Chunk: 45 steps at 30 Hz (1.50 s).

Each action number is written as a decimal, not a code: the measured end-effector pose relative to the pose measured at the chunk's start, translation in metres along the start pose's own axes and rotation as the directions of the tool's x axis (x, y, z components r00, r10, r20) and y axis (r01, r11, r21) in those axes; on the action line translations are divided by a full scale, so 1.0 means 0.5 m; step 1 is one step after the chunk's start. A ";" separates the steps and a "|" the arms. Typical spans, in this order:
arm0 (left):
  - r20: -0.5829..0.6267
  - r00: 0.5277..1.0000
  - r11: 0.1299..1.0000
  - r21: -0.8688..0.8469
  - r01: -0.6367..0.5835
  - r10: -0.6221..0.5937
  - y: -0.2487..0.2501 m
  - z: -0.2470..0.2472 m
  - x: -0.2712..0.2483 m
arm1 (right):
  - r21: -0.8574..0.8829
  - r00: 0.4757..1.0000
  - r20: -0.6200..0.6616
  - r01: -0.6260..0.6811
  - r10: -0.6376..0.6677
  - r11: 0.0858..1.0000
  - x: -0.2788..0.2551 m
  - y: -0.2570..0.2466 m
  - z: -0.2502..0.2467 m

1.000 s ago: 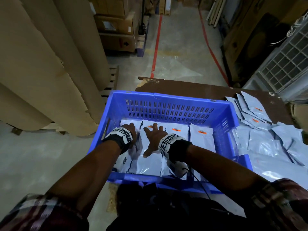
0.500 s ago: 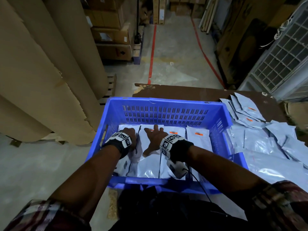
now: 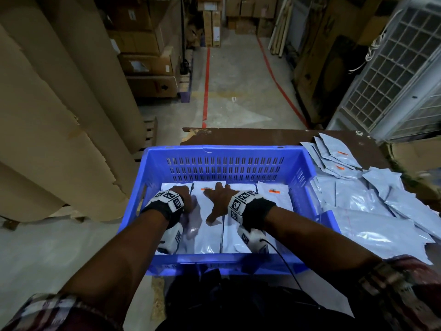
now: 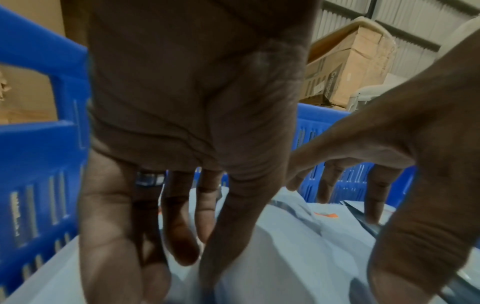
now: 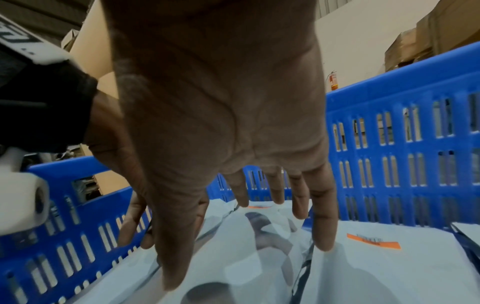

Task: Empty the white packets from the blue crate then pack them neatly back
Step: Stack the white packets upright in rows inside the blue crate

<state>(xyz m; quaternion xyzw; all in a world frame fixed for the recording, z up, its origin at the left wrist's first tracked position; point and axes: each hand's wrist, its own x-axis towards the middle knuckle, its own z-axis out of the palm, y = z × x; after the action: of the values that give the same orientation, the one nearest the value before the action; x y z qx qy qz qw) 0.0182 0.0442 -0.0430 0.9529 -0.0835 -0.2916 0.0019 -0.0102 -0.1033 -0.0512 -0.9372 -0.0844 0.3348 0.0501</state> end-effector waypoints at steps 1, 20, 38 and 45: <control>0.012 1.000 1.000 -0.024 0.019 -0.019 0.005 -0.013 -0.006 | 0.008 1.000 -0.005 0.004 -0.004 1.000 -0.004 0.003 -0.007; -0.264 0.909 0.852 -0.337 -0.400 0.321 0.243 -0.151 -0.097 | 0.371 0.945 -0.328 0.107 0.022 0.922 -0.290 0.340 -0.126; -0.090 0.684 0.654 -0.223 -0.723 0.724 0.705 -0.056 -0.143 | 0.734 0.812 -0.341 -0.085 0.474 0.673 -0.468 0.721 0.184; 0.121 0.715 0.717 0.033 -0.696 0.688 0.823 -0.023 -0.114 | 0.656 0.802 -0.317 -0.200 0.506 0.728 -0.473 0.731 0.252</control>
<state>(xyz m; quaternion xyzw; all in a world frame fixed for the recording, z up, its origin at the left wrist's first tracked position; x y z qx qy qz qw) -0.0871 -0.3532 0.0196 0.8360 -0.4449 -0.3135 0.0703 -0.2251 -0.5024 -0.0567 -0.9233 0.2255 0.1063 0.2922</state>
